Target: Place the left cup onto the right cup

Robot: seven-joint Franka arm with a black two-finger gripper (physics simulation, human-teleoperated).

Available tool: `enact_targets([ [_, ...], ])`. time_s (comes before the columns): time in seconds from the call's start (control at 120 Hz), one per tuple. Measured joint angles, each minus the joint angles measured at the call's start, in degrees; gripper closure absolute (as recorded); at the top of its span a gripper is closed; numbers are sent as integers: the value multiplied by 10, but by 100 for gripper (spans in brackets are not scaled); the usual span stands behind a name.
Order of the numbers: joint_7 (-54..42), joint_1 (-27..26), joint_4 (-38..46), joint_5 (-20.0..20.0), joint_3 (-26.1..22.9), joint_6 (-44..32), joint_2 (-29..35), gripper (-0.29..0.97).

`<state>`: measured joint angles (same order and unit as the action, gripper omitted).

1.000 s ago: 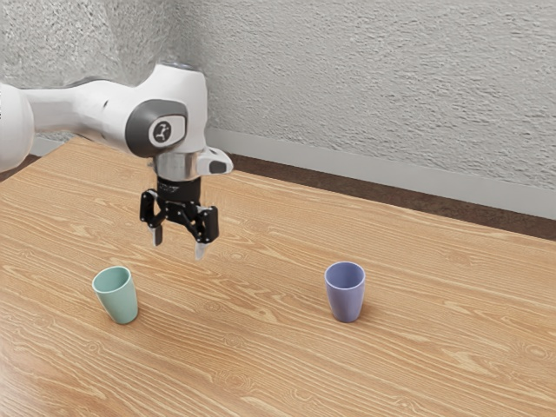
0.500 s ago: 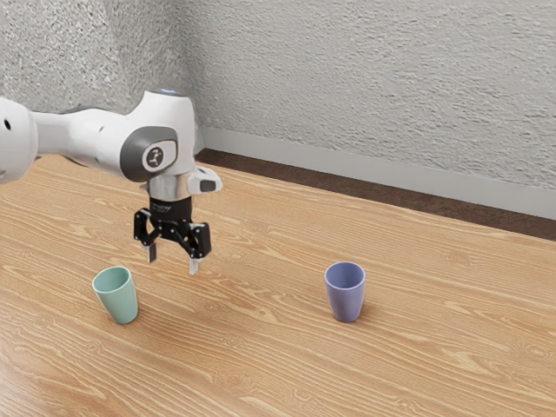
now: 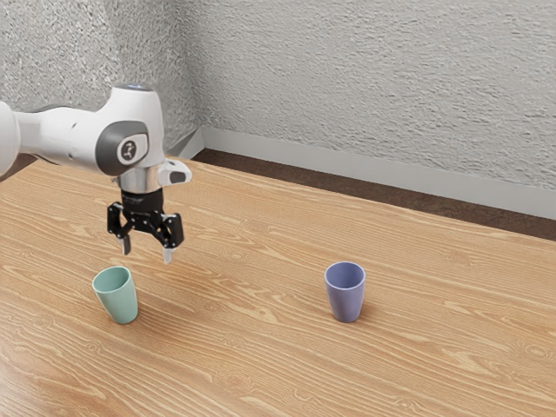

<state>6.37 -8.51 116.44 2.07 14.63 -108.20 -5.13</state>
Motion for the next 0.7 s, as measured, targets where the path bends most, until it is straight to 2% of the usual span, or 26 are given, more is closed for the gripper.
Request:
enact_targets([
  [0.292, -37, 3, 0, 0, 41, -1, -2, 0],
  [0.7, -72, 2, 67, 4, 46, -23, 30, 0],
])
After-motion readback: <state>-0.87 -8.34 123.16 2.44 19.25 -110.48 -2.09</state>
